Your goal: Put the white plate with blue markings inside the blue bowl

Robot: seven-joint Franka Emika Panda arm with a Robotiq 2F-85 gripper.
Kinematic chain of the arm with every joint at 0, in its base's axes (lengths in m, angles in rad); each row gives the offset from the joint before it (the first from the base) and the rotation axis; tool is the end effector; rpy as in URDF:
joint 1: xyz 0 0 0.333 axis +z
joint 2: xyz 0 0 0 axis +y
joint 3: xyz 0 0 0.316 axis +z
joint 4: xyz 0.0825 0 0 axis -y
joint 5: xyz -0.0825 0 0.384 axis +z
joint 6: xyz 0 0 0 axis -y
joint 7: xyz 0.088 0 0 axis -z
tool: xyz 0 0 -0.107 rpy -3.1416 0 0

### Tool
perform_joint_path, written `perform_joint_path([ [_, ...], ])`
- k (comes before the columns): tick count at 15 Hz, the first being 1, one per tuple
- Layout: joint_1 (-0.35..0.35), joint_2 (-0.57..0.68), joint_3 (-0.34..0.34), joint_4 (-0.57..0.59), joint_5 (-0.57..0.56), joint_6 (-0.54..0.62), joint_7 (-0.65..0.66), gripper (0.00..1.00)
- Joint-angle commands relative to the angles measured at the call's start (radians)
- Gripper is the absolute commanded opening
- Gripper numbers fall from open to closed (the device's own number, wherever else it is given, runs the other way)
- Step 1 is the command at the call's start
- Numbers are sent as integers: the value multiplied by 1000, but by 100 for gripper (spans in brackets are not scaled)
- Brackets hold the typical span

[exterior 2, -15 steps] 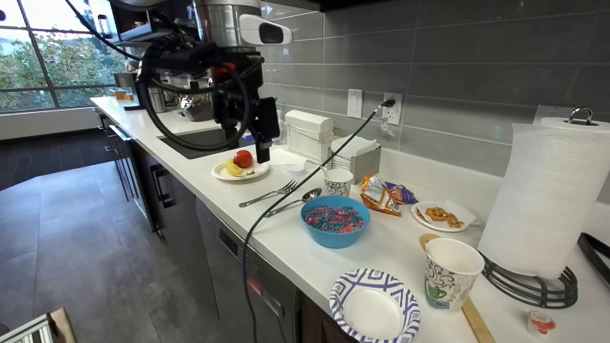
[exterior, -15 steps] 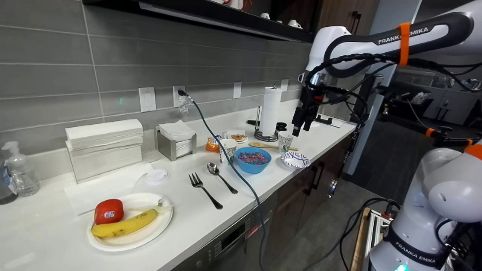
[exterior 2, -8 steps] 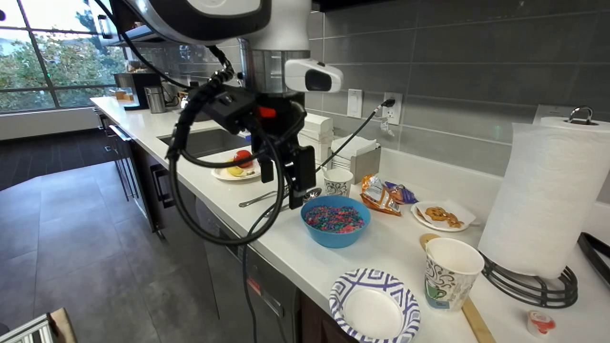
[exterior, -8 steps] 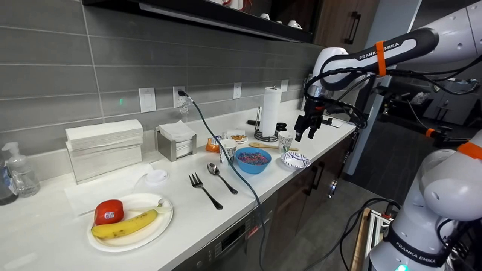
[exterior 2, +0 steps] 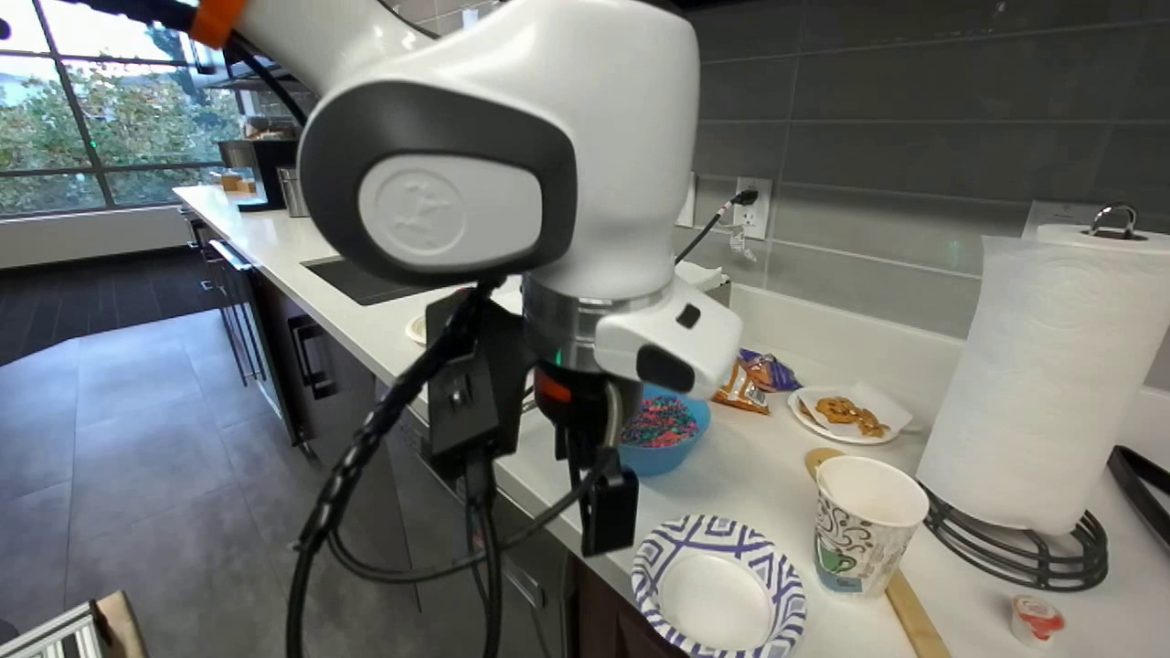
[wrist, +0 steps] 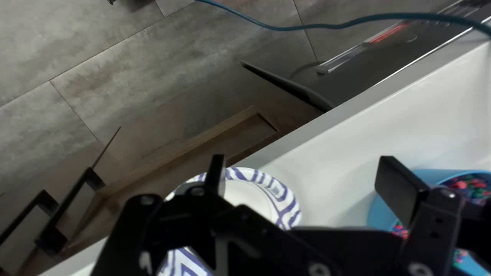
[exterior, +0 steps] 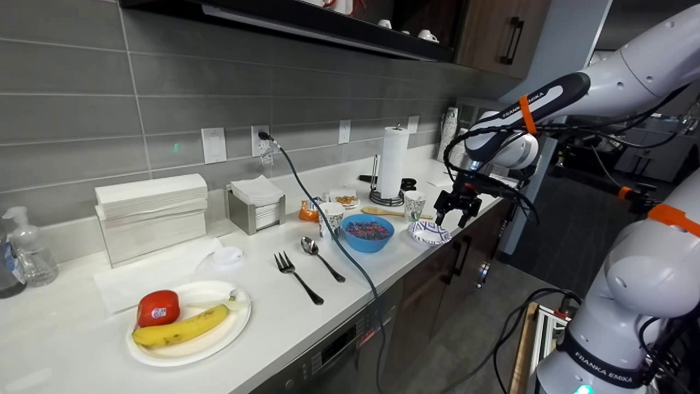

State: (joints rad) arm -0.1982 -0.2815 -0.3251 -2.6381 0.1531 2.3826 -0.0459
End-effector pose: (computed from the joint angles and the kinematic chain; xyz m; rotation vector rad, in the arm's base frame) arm 0.3600 -0.2006 0.3359 -2.8330 0.8404 -0.0894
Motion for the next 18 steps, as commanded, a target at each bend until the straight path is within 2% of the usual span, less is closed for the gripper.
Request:
perform_joint_path([
  [1,-44,117,-32,-16,104,146,23,100],
  [2,-53,143,-41,-15,133,184,28,100],
  [3,-54,85,-16,-17,81,121,8,100],
  [9,-61,97,-8,-13,83,134,3,100],
  [10,-72,147,0,0,88,212,88,100],
  [12,-80,187,-8,18,119,249,154,100],
  [16,-99,254,-19,55,186,231,269,100],
  [18,-99,290,-23,78,284,221,280,100],
])
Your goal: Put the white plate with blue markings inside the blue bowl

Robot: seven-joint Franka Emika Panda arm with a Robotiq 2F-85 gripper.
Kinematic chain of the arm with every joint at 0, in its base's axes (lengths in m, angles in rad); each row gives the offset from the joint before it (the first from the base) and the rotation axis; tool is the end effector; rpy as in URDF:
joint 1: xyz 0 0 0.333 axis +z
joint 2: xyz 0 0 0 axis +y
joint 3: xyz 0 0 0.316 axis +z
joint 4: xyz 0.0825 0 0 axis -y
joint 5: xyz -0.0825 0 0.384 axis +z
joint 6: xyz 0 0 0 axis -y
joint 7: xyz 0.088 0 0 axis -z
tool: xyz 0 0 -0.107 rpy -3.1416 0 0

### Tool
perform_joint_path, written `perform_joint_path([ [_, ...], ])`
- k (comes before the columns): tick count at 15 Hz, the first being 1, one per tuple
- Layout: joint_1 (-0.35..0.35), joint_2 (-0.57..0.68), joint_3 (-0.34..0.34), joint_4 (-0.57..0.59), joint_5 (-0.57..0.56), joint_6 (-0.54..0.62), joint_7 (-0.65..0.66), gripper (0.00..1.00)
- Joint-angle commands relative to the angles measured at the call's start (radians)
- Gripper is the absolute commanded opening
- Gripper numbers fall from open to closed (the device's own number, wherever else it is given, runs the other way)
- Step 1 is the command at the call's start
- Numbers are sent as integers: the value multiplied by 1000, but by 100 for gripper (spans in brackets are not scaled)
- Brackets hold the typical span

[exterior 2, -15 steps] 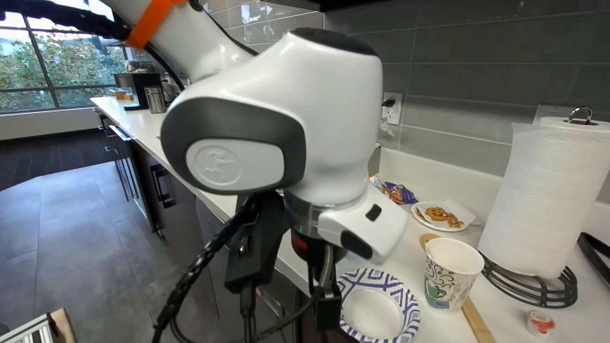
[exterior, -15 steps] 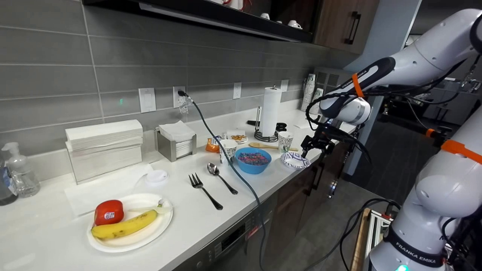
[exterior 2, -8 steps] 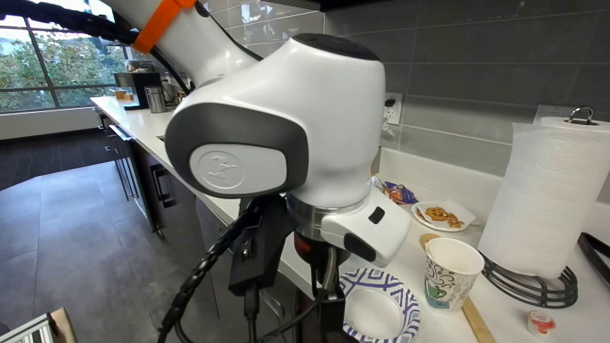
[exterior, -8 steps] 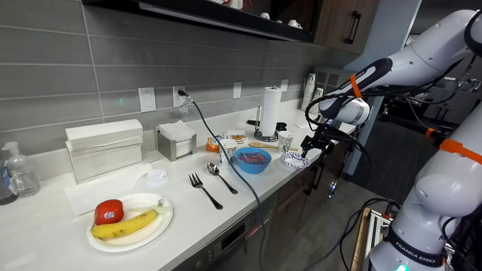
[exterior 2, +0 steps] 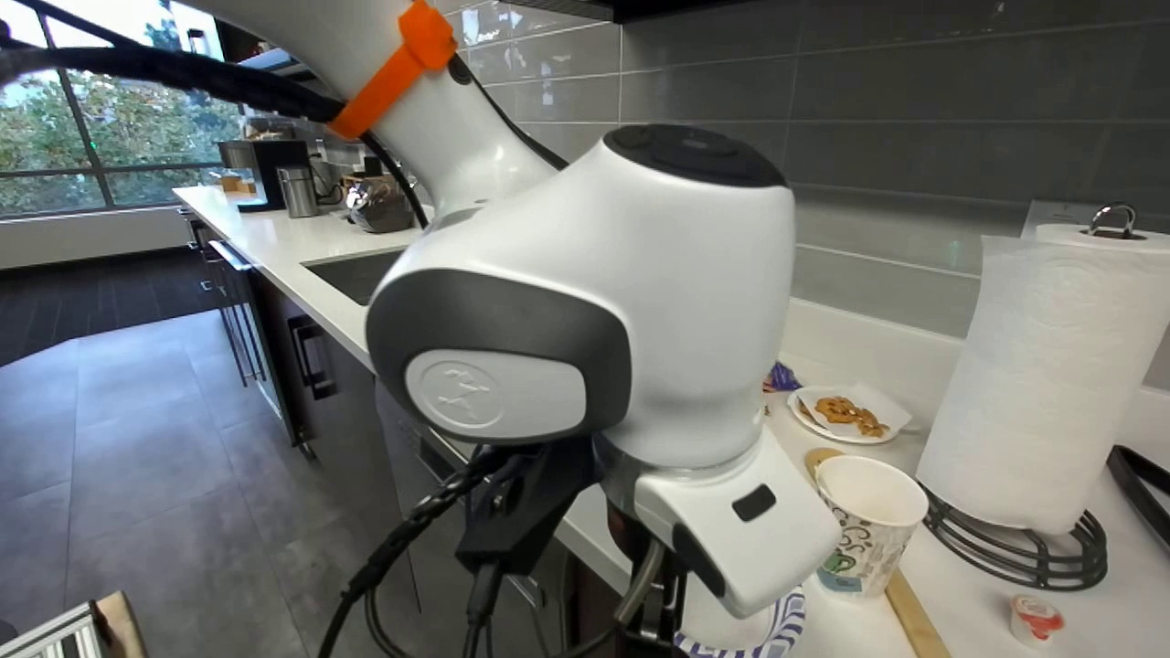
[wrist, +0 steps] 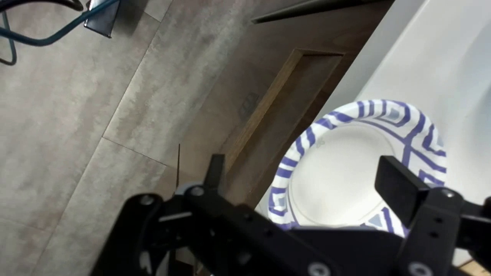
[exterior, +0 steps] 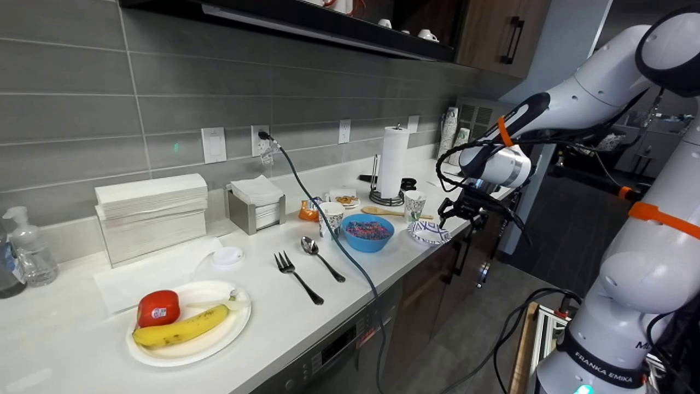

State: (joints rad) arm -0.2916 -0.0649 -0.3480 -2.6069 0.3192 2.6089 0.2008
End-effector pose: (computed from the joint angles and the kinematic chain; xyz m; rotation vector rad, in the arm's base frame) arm 0.3503 -0.2671 0.2799 -2.5176 1.5630 -0.1482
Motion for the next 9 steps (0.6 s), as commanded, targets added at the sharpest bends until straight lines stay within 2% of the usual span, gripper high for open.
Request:
perform_joint_path([
  [1,-4,90,3,57,184,14,20,100],
  [4,-9,166,19,100,329,38,-5,100],
  [9,-6,265,39,154,428,64,-11,100],
])
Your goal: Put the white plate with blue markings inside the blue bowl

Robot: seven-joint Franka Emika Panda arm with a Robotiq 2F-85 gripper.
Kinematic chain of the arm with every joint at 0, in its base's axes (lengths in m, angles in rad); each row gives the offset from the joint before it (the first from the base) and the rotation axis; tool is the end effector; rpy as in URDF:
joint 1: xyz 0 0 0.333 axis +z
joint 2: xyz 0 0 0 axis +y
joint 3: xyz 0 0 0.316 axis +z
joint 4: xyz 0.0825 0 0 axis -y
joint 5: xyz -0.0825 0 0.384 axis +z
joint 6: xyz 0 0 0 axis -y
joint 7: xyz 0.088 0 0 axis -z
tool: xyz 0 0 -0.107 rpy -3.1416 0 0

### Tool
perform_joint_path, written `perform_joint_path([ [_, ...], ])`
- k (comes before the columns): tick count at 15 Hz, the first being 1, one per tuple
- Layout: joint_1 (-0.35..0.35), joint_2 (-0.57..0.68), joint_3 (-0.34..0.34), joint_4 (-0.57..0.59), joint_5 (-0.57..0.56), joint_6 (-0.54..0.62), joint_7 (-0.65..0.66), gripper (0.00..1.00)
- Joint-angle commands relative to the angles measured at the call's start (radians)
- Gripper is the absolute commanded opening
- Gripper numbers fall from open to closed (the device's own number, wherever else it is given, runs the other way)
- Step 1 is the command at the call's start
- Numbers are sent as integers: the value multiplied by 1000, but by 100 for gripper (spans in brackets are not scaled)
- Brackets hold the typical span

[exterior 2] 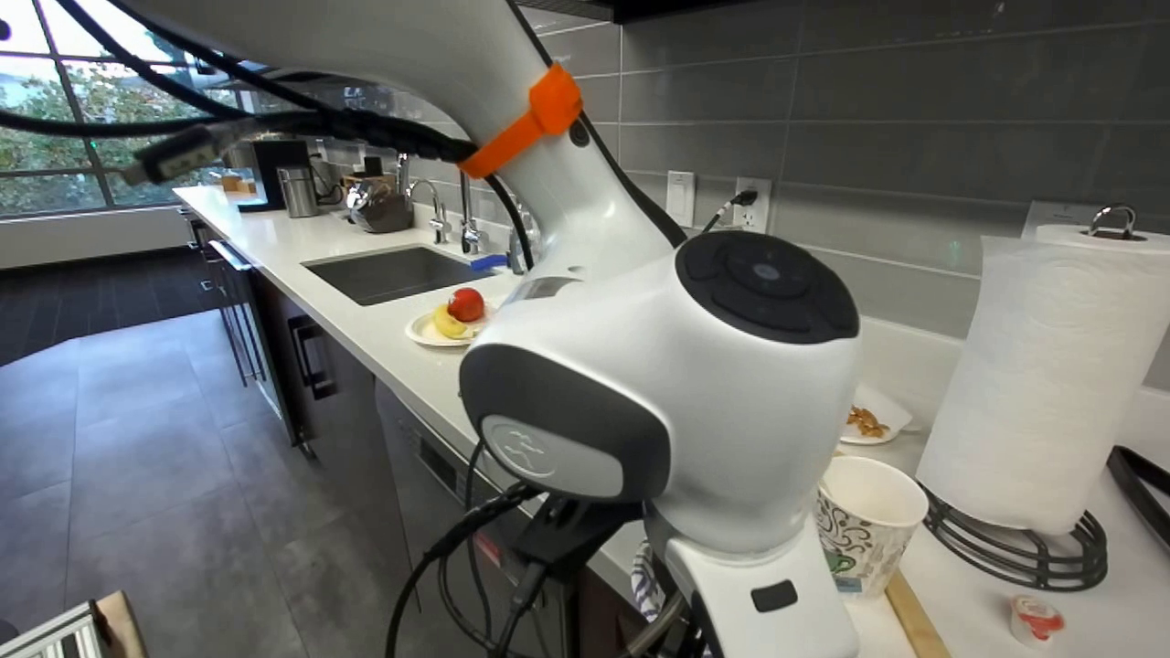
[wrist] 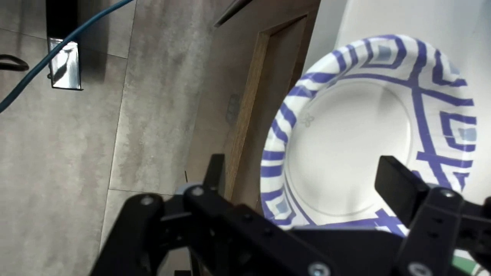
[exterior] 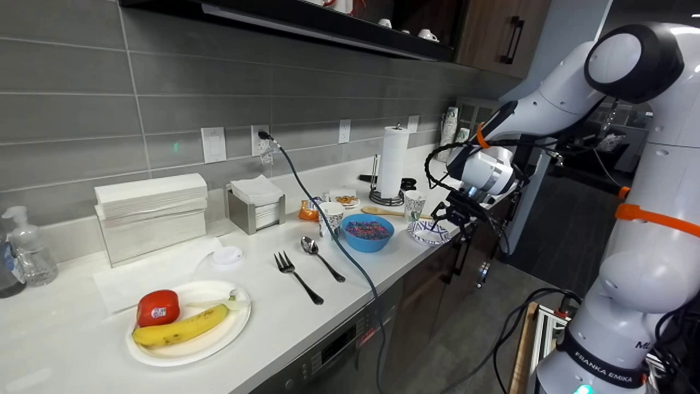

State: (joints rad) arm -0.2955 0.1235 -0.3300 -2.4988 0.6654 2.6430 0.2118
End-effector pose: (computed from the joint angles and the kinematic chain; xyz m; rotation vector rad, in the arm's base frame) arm 0.3692 -0.2898 0.2399 -2.1776 1.8675 -0.1363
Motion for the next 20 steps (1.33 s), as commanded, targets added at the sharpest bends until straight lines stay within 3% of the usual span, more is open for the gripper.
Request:
perform_joint_path([
  [1,-3,98,28,56,102,45,-27,100],
  [4,-8,153,48,88,151,82,-41,100],
  [5,-10,167,54,97,165,91,-44,75],
  [6,-11,178,60,104,177,106,-50,73],
  [11,-6,144,73,103,198,138,-78,34],
  [14,-5,103,68,71,188,143,-95,21],
  [16,0,65,67,46,177,135,-109,18],
  [18,2,40,63,24,172,138,-122,4],
  [20,7,15,61,12,162,138,-131,3],
])
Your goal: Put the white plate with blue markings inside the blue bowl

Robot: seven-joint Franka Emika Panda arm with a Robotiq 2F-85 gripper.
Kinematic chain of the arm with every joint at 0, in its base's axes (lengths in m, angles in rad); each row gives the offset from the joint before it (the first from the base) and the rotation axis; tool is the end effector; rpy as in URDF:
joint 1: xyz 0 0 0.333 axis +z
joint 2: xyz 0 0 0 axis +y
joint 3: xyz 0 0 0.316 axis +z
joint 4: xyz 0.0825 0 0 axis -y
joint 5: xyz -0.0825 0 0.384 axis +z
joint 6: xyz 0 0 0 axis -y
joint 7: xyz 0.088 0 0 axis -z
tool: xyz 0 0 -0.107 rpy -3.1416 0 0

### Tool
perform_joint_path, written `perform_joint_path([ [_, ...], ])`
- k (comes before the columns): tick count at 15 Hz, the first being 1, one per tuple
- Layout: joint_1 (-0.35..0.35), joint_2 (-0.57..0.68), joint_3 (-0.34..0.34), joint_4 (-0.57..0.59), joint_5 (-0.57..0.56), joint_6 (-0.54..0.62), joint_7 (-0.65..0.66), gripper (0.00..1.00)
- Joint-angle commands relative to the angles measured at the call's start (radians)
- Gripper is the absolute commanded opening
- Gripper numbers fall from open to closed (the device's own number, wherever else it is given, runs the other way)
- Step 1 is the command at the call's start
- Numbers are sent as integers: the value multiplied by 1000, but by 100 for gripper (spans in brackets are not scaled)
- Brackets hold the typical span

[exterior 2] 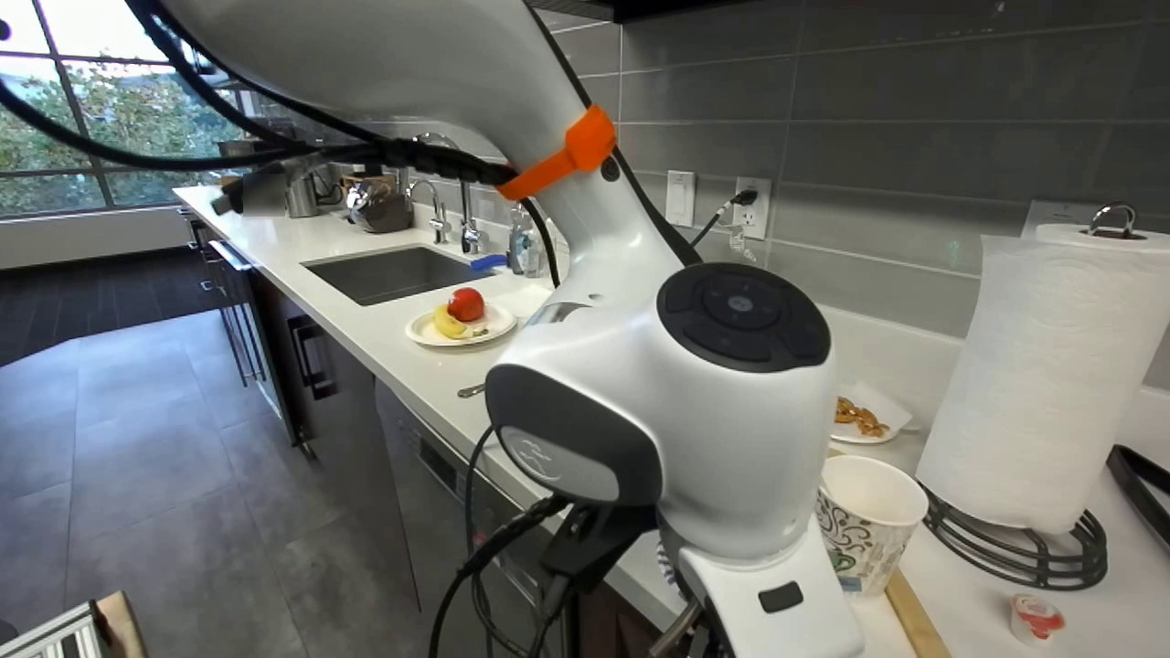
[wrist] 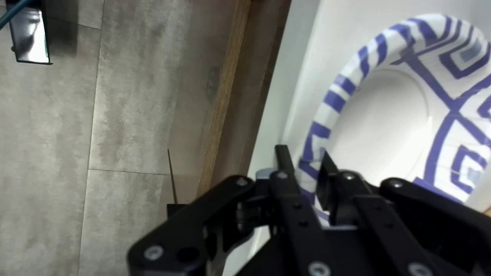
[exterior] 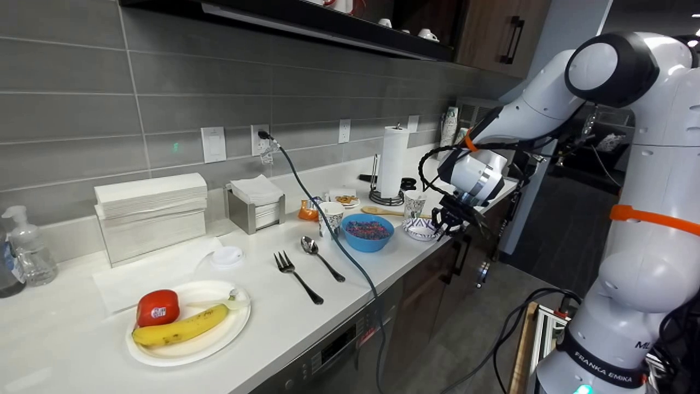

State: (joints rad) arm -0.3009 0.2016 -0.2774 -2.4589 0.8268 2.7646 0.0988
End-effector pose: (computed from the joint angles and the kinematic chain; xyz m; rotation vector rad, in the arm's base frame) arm 0.3851 -0.2927 0.2257 -2.1783 1.8812 -0.2710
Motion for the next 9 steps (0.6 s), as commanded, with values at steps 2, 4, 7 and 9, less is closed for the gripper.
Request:
perform_joint_path([
  [2,17,-89,14,-32,-5,16,-20,0],
  [4,21,-118,22,-41,-7,8,-35,1],
  [7,29,-164,31,-60,-25,-28,-63,1],
  [9,33,-196,40,-76,-24,-49,-100,1],
])
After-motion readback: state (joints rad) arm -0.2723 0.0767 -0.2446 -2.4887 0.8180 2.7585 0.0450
